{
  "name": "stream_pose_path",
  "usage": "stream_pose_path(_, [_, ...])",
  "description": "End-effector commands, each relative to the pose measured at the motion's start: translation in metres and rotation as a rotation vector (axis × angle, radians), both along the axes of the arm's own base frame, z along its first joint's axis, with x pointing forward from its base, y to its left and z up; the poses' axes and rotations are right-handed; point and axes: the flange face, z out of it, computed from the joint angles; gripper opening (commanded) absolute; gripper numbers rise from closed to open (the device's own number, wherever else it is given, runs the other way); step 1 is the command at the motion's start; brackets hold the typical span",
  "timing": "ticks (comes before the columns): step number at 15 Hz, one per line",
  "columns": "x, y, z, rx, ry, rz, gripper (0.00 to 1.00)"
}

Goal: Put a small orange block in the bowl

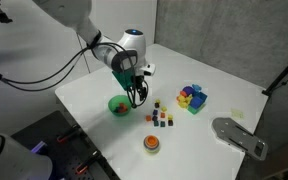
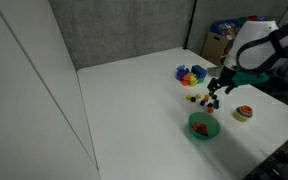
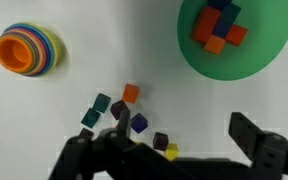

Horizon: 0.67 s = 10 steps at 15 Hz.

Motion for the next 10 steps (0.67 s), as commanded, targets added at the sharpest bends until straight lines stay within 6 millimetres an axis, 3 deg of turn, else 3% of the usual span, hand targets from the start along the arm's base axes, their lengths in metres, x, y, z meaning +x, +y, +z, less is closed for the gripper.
stream_pose_path(1, [0.015, -0.015, -0.033, -0.016, -0.004, -0.080, 1.00])
stream_pose_path(10, [0.036, -0.037, -0.106, -0.045, 0.027, -0.149, 1.00])
